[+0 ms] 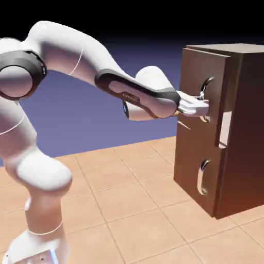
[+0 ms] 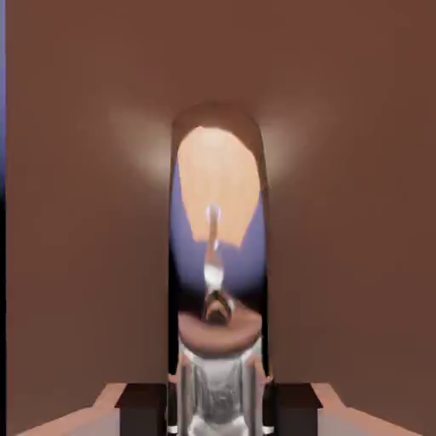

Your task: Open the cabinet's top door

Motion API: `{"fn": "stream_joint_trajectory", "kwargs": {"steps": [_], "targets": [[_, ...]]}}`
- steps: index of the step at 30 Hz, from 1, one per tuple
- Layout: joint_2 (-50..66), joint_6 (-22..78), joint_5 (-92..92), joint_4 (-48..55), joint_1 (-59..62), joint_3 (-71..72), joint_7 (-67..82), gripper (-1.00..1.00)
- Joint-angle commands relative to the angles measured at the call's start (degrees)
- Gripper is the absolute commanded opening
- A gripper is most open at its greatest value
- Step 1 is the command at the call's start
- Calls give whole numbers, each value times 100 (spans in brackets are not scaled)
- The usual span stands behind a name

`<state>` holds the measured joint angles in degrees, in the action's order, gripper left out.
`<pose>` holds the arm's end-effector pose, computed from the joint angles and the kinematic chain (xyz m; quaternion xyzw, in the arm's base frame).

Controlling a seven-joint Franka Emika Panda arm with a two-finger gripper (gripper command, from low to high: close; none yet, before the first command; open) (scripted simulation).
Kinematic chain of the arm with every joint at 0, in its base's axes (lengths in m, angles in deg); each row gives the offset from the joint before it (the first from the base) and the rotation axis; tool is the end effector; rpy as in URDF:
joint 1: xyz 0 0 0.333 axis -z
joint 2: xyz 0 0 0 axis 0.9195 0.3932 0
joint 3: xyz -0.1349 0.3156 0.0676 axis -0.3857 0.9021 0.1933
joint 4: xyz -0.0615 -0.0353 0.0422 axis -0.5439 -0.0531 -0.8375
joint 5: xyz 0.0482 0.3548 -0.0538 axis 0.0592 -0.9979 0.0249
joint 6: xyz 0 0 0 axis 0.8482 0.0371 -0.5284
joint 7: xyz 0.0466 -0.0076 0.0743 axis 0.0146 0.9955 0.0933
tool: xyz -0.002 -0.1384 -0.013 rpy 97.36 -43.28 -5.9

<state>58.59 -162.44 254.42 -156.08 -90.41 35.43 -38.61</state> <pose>0.4633 -0.0097 0.5377 0.2967 0.6419 0.2451 0.6632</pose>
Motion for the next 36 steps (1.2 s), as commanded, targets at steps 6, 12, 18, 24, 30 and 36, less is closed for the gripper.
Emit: {"fn": "stream_joint_trajectory", "kwargs": {"steps": [6, 12, 18, 24, 30, 36], "targets": [[18, -23, -155, -100, 1241, 1214, -255, -100], [-17, -86, -242, -160, 2487, 2423, -577, -100], [-125, -189, -142, -165, 3732, 3621, -1104, -100], [-386, -315, -135, -200, 4978, 4821, -1623, -100], [-1067, -444, -1603, -563, 5594, 5498, -810, -100], [-1820, -646, -3097, -871, 6120, 6084, -8, -100]]}}
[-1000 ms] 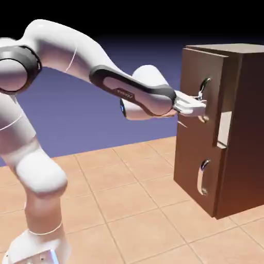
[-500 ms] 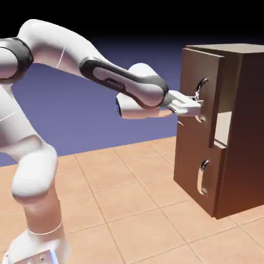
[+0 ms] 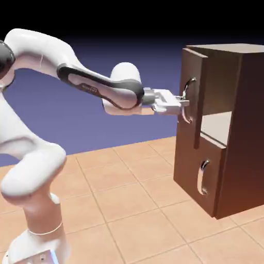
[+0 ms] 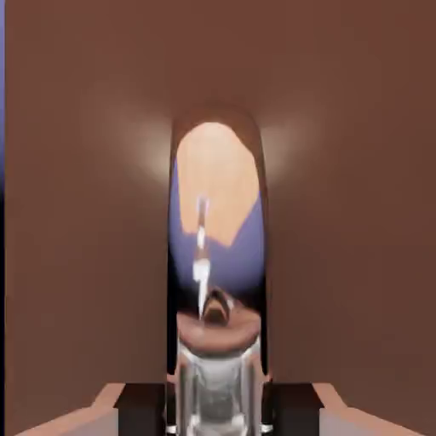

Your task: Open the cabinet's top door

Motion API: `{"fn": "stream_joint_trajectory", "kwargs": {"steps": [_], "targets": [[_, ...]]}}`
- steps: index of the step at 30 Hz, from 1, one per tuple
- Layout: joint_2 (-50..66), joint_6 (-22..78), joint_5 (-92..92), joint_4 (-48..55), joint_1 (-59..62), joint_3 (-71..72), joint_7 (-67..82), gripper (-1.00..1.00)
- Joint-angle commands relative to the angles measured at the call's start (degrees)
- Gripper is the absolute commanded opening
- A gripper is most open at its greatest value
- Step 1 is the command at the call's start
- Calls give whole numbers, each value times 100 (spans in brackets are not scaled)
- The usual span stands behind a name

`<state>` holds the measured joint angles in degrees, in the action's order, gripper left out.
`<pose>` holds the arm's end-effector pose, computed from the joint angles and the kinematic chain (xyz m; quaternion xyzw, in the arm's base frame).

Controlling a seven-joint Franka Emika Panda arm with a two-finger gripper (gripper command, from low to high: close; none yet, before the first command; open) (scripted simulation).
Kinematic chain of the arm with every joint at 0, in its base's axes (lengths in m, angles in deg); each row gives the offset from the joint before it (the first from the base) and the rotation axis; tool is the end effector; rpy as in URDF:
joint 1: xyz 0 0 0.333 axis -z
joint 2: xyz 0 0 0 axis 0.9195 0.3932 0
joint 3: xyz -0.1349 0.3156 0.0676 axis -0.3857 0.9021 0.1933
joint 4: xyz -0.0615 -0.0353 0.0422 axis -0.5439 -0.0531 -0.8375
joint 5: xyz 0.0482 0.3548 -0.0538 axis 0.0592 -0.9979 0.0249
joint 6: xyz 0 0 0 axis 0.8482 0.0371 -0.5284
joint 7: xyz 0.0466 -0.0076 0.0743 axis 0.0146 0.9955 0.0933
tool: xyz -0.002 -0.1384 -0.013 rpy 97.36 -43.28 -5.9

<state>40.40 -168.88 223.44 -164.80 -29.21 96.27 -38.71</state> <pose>0.3959 0.0654 0.5293 0.3856 0.5927 0.1467 0.6918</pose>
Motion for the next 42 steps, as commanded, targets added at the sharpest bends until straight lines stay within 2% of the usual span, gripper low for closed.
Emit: {"fn": "stream_joint_trajectory", "kwargs": {"steps": [1, 12, 19, 30, 36, 42], "targets": [[-131, -44, -249, -45, 81, 89, 136, -100], [-1397, -403, -2989, -520, 601, 720, 1875, -100], [-1710, 90, -4733, -845, 234, 837, 3298, -100], [-1692, 2489, -7307, -738, -733, 1569, 4974, -100], [-1554, 3984, -8314, -127, -678, 2346, 5361, -100], [-1448, 5479, -9140, 848, -98, 3293, 5622, -100]]}}
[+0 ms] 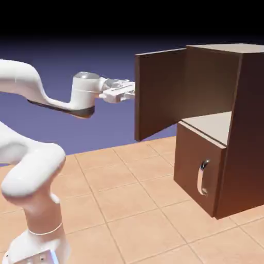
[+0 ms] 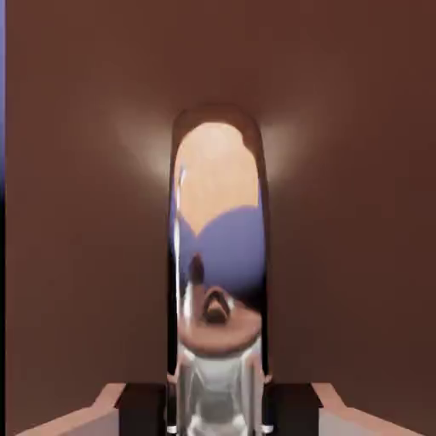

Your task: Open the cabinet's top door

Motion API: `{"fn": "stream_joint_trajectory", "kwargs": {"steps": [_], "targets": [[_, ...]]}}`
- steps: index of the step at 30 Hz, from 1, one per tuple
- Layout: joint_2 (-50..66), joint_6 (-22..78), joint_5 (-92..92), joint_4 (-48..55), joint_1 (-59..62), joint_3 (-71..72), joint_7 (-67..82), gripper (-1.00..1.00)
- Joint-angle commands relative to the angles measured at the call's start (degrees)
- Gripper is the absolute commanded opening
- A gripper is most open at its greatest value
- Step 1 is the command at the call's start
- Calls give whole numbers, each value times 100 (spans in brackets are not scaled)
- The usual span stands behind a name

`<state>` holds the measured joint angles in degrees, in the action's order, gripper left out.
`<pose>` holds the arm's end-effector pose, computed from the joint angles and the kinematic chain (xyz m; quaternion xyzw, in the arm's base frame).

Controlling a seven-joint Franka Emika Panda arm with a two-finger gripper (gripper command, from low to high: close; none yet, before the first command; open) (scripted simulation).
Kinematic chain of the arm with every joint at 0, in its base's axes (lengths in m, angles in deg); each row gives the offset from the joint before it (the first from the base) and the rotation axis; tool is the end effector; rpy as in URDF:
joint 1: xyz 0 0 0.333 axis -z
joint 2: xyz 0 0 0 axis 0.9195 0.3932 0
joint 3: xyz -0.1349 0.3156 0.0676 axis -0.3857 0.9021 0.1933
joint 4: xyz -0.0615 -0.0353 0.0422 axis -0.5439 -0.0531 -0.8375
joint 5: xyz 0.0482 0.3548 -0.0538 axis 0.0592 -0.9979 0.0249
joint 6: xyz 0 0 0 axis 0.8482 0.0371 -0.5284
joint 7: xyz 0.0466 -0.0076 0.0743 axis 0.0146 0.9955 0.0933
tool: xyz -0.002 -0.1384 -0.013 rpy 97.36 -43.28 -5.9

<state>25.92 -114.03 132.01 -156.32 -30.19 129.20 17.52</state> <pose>0.3144 0.2433 0.5205 0.5802 0.4044 -0.1244 0.6960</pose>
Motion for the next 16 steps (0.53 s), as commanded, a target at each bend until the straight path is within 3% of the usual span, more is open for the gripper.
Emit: {"fn": "stream_joint_trajectory", "kwargs": {"steps": [1, 15, 16], "targets": [[2, 243, -124, 199, 147, 170, 42, -100], [-554, 3002, -1361, 3047, 2438, 1859, 704, -100], [-554, 3002, -1361, 3048, 2438, 1859, 704, 100]]}}
